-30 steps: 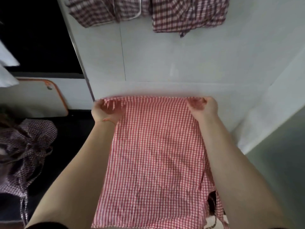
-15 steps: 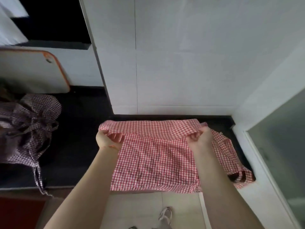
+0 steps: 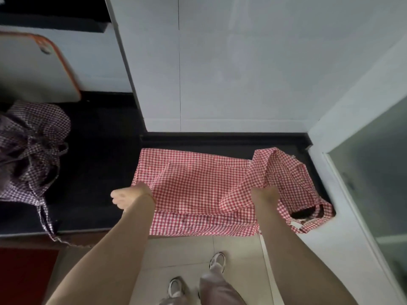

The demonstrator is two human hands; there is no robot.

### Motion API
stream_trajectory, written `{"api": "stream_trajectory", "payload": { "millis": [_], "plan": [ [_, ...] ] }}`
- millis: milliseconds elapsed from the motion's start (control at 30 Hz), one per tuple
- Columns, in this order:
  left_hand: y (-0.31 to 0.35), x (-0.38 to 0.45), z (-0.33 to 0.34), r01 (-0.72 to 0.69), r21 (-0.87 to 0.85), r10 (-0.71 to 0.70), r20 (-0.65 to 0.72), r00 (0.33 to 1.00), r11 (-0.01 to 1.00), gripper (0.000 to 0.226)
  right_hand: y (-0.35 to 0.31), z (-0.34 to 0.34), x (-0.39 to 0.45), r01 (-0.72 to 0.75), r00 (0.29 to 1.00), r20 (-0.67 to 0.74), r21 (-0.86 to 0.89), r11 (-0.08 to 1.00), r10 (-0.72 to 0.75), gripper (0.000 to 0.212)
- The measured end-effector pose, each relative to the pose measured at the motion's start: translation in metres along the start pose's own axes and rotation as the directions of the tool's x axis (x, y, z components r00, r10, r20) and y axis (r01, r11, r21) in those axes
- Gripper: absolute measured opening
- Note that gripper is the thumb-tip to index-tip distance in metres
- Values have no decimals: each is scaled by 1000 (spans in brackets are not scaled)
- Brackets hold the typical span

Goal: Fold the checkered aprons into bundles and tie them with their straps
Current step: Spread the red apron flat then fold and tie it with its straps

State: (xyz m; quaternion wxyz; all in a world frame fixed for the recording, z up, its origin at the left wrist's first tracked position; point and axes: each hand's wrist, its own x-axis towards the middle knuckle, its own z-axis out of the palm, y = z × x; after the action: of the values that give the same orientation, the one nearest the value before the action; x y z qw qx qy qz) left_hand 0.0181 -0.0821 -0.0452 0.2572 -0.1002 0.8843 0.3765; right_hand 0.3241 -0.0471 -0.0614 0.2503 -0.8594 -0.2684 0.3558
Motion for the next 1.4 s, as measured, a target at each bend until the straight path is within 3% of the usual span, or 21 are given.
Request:
{"api": "stream_trajectory", "payload": {
  "millis": [33, 100, 133, 200, 333, 433, 500, 633, 733, 800, 867, 933, 1000, 1067, 1133, 1200, 1267, 1300, 1400],
  "plan": [
    [6, -1, 3, -90, 14, 90, 28, 996, 996, 34, -6, -2, 7, 125, 989, -77, -13, 992, -125, 46],
    [14, -4, 22, -338, 85, 314, 217, 924, 937, 13, -23, -5, 23, 306, 933, -145, -170, 937, -331, 35],
    [17, -8, 37, -457, 147, 396, 317, 862, 877, 4, -33, -4, 35, 374, 897, -143, -262, 890, -419, 28],
    [19, -15, 55, -704, 281, 528, 499, 687, 652, 13, -49, -4, 48, 484, 832, -47, -424, 765, -553, 21],
    [18, -36, 107, -919, 312, 499, 773, 392, 240, 54, -69, 6, 84, 620, 732, 192, -586, 522, -653, 30],
    [17, -52, 139, -953, 302, 386, 878, 282, 11, 67, -77, 13, 107, 641, 724, 316, -637, 428, -613, 42],
    [16, -57, 158, -950, 309, 317, 906, 280, -44, 71, -85, 16, 120, 644, 717, 351, -665, 378, -602, 44],
    [7, -45, 179, -900, 422, 198, 896, 397, -105, 89, -95, 17, 152, 594, 754, 368, -736, 324, -544, 37],
    [1, -41, 181, -871, 455, 189, 887, 422, -187, 111, -97, 9, 168, 549, 822, 447, -788, 280, -353, 45],
    [2, -41, 182, -866, 468, 194, 879, 435, -176, 119, -102, 7, 177, 531, 846, 490, -810, 248, -209, 44],
    [5, -40, 185, -862, 477, 187, 875, 447, -169, 125, -114, 5, 184, 440, 896, 442, -872, 213, -41, 46],
    [10, -36, 188, -859, 486, 179, 871, 458, -164, 127, -126, -2, 193, 347, 930, 367, -902, 258, 34, 48],
    [17, -28, 192, -848, 513, 184, 853, 488, -130, 126, -133, -10, 204, 357, 933, 303, -841, 407, -193, 38],
    [26, -20, 198, -838, 540, 220, 829, 515, -73, 121, -134, -18, 212, 412, 874, 134, -714, 566, -467, 33],
    [32, -10, 202, -849, 528, 290, 814, 503, -9, 116, -135, -17, 213, 446, 858, 70, -593, 670, -509, 41],
    [34, 0, 201, -890, 450, 381, 813, 441, 70, 109, -132, -10, 213, 454, 874, 89, -501, 737, -478, 57],
    [31, 9, 195, -923, 365, 477, 794, 377, 123, 99, -123, -4, 205, 498, 840, 118, -556, 666, -529, 71],
    [29, 12, 191, -930, 345, 528, 770, 359, 130, 92, -118, 0, 197, 543, 795, 141, -598, 589, -590, 68],
    [22, 0, 173, -925, 372, 650, 686, 328, 74, 62, -101, 20, 155, 757, 575, 373, -579, 301, -728, 14]
  ]
}}
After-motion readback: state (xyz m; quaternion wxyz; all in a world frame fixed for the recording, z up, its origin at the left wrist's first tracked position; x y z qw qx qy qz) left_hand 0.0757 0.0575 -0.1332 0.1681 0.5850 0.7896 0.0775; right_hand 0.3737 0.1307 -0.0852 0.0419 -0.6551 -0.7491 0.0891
